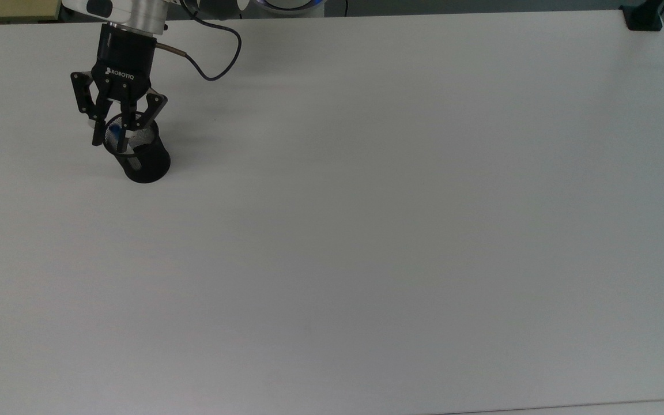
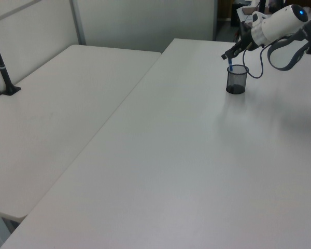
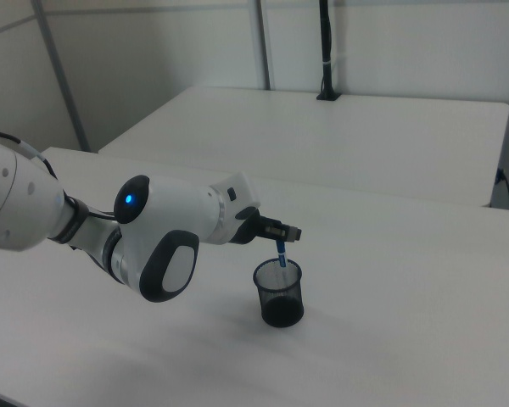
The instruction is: Insert the marker
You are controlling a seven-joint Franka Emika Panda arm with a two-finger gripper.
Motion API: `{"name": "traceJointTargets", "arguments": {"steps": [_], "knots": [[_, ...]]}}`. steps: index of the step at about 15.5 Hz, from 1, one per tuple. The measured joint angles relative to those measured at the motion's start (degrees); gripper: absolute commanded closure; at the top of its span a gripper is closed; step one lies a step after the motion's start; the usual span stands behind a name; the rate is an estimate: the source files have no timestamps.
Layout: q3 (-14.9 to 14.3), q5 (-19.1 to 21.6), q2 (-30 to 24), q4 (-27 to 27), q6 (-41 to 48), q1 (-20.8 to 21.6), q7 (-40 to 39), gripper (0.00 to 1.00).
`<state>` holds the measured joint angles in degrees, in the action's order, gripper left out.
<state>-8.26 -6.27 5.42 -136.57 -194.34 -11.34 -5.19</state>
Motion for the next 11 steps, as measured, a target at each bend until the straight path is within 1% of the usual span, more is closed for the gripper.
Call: {"name": "traceJointTargets", "arguments": {"steps": [2, 3, 6, 8, 10, 11], "knots": [[0.00, 0.12, -0.06, 0.23, 0.00, -0.02, 1.11, 0.20], [0.00, 0.12, -0.13, 0.38, 0.00, -0.02, 1.98, 0.00], [0.00, 0.12, -0.20, 1.46, 0.29, 0.06, 4.41, 0.00], [0.18, 0.12, -0.24, 2.66, 2.05, 0.27, 5.47, 0.00], [0.77, 0.12, -0.83, 4.66, 6.98, 0.31, 5.90, 0.00], [1.09, 0.12, -1.57, 6.09, 11.01, 0.35, 6.04, 0.00]]}}
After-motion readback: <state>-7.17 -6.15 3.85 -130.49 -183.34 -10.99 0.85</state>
